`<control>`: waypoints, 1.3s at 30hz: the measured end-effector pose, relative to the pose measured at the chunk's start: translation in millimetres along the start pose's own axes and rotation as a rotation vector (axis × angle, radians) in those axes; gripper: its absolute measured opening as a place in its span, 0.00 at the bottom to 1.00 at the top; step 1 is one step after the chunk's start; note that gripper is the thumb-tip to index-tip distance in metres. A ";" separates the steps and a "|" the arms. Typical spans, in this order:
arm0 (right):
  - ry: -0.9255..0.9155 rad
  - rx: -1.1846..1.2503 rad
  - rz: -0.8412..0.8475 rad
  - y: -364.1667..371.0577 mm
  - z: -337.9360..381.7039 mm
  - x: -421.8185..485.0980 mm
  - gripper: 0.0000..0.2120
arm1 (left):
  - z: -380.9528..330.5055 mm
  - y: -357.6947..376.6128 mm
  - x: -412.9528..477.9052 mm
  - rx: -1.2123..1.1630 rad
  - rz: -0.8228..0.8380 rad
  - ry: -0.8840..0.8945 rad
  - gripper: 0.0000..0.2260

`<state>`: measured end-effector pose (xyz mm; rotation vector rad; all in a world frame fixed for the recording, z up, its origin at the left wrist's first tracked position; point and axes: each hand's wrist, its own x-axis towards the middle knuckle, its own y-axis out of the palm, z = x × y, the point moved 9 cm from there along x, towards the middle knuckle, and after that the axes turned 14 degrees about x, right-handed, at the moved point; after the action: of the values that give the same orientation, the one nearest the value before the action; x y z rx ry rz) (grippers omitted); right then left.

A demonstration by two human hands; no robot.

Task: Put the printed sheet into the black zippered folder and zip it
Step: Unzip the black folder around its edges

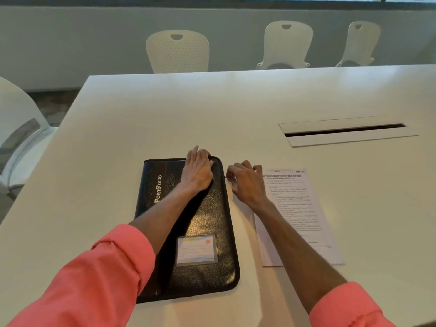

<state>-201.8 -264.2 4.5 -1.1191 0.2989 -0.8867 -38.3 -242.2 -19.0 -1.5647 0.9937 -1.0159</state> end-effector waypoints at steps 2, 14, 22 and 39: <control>0.013 -0.004 -0.008 -3.1 3.4 -13.5 0.04 | -3.6 0.4 -1.7 0.035 -0.001 0.002 0.15; -0.003 0.084 0.068 -4.9 18.2 -93.2 0.03 | -3.9 1.5 -7.2 0.186 0.030 -0.035 0.19; 0.030 0.135 0.013 -8.9 22.8 -111.0 0.03 | -32.8 -7.8 -33.6 0.004 0.058 0.194 0.24; 0.049 0.188 -0.053 -11.7 30.9 -128.9 0.09 | -52.5 -6.2 -157.8 0.108 0.208 0.281 0.23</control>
<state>-269.9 -150.0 1.2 -0.9361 0.2224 -0.9703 -136.7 -108.2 -25.8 -1.2226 1.2444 -1.1417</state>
